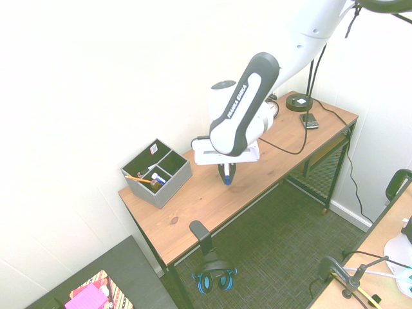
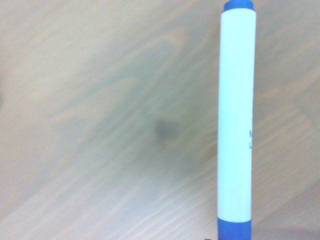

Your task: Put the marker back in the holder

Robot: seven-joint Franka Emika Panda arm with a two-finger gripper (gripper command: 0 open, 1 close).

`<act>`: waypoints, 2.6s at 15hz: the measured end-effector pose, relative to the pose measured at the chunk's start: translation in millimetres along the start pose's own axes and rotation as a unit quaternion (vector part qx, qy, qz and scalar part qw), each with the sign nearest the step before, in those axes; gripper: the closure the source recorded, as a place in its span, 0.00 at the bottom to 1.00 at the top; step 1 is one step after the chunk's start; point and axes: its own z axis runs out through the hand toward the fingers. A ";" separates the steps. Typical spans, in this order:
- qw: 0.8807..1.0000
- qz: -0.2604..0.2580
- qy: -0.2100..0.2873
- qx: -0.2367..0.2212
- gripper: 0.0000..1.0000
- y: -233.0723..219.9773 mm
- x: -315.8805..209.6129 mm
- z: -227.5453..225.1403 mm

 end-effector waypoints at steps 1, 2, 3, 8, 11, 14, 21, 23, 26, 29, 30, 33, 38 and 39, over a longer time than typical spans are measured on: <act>1.000 -0.005 -0.020 0.011 1.00 -8.1 -14.3 -31.9; 0.998 -0.006 -0.051 0.019 1.00 -14.1 -27.5 -61.8; 0.996 -0.007 -0.090 0.025 1.00 -19.6 -37.9 -87.5; 0.964 0.028 -0.263 0.025 1.00 -46.8 -14.8 -88.7; 0.937 0.034 -0.348 0.011 1.00 -60.4 -19.9 -65.2; 0.932 0.038 -0.361 0.004 1.00 -69.9 -20.0 -51.6; 0.929 0.057 -0.365 -0.017 0.00 -74.3 -7.9 -8.0; 0.929 0.053 -0.367 -0.015 0.00 -78.5 -5.6 0.9; 0.927 0.051 -0.371 -0.012 0.00 -81.8 -2.8 10.5; 0.927 0.049 -0.371 -0.009 0.00 -86.8 -0.3 16.5; 0.927 0.049 -0.371 -0.008 0.00 -89.0 0.9 17.2; 0.928 0.044 -0.370 -0.003 0.00 -93.6 0.3 14.0; 0.949 -0.066 -0.308 -0.004 0.00 -80.1 -26.2 -37.9; 0.953 -0.096 -0.288 -0.007 0.00 -69.9 -29.9 -60.4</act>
